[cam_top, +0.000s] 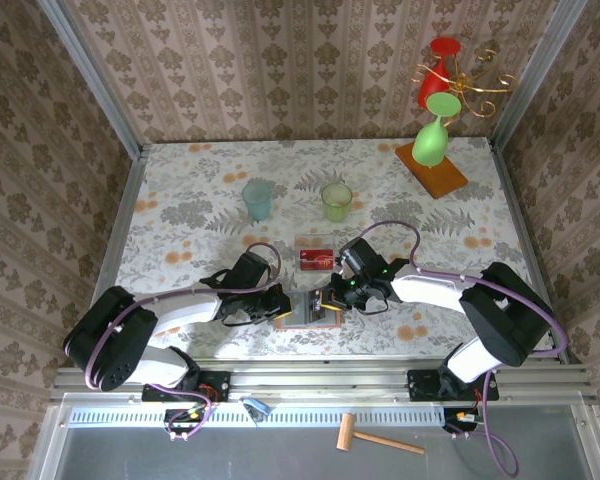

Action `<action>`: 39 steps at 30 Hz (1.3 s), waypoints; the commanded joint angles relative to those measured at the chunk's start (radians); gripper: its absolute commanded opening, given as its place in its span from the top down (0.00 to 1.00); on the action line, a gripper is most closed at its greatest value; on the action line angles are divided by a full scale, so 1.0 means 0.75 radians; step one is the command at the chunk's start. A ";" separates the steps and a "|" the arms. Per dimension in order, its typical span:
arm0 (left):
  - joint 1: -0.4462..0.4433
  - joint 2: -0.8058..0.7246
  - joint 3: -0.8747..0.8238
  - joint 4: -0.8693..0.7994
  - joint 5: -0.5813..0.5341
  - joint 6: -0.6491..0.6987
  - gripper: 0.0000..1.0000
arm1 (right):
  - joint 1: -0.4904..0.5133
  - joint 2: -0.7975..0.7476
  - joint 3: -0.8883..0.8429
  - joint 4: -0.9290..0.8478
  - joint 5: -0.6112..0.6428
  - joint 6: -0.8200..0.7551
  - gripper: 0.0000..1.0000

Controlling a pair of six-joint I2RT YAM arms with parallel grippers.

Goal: Take the credit cards out of the card holder

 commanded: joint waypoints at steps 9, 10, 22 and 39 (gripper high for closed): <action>0.067 -0.107 0.032 -0.052 -0.005 0.019 0.91 | 0.006 -0.080 0.169 -0.290 0.076 -0.144 0.94; 0.081 -0.109 0.034 -0.052 0.004 0.022 0.90 | 0.006 -0.075 0.195 -0.331 0.087 -0.170 0.94; 0.206 -0.181 0.047 -0.062 0.009 0.069 0.89 | -0.022 -0.022 0.469 -0.701 0.148 -0.724 0.98; 0.350 -0.202 0.131 -0.181 0.026 0.162 0.89 | 0.004 0.139 0.779 -1.224 0.257 -1.768 1.00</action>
